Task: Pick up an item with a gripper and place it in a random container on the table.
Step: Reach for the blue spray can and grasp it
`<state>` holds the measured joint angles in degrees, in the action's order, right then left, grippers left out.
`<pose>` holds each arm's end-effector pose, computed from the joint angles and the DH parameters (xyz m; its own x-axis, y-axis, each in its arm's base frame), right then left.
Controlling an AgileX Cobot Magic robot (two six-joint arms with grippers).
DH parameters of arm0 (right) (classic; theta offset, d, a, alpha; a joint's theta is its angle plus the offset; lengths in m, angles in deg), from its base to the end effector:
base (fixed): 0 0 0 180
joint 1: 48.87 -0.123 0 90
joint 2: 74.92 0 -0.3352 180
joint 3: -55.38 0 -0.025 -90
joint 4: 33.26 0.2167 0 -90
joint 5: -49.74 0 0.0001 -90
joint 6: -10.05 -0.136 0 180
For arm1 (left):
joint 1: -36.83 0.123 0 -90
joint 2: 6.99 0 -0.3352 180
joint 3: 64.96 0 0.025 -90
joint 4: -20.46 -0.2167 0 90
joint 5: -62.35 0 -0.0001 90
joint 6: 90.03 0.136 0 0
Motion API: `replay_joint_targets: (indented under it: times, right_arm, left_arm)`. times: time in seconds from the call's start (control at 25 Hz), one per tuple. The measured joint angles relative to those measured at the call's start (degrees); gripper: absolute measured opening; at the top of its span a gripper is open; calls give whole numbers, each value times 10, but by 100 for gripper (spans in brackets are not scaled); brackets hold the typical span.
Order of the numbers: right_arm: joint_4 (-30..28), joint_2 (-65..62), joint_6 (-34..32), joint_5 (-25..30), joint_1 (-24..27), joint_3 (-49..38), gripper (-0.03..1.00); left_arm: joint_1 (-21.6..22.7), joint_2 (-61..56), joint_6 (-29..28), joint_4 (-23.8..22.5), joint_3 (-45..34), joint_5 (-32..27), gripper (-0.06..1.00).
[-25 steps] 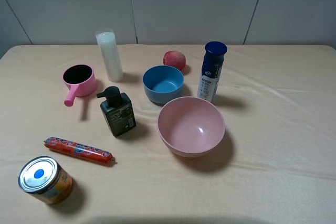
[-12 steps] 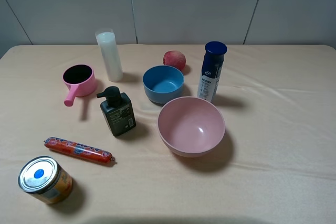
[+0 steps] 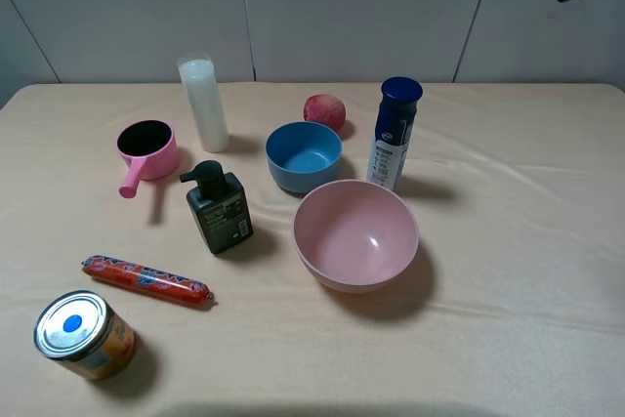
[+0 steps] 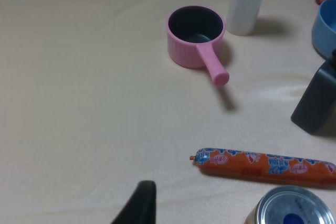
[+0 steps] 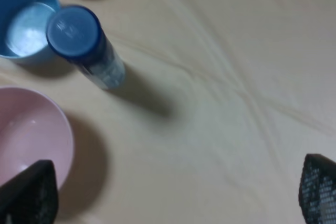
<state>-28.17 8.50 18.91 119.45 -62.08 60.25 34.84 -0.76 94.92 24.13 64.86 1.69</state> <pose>0.2314 0.0660 0.4083 -0.7876 -0.3112 -0.5319 -0.3705 0.9288 0.0051 -0.0459 -0.0060 0.2383 -0.4487 0.0705 -0.8909 0.1092 0.9937 0.0236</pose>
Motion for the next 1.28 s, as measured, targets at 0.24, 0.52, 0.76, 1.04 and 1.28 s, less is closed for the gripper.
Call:
replay_joint_targets:
  times: [0.24,0.52,0.76,1.04,1.28]
  right_arm:
    - [-2,74,-1,0,-42,58,69]
    - [8,151,-1,0,-75,112,69]
    - [35,205,-1,0,-76,122,69]
    - [46,250,-1,0,-76,122,69]
    - [45,289,4,-1,-76,122,69]
  left_arm:
    - [0,0,0,0,0,0,100]
    - [0,0,0,0,0,0,100]
    - [0,0,0,0,0,0,100]
    - [0,0,0,0,0,0,100]
    - [0,0,0,0,0,0,100]
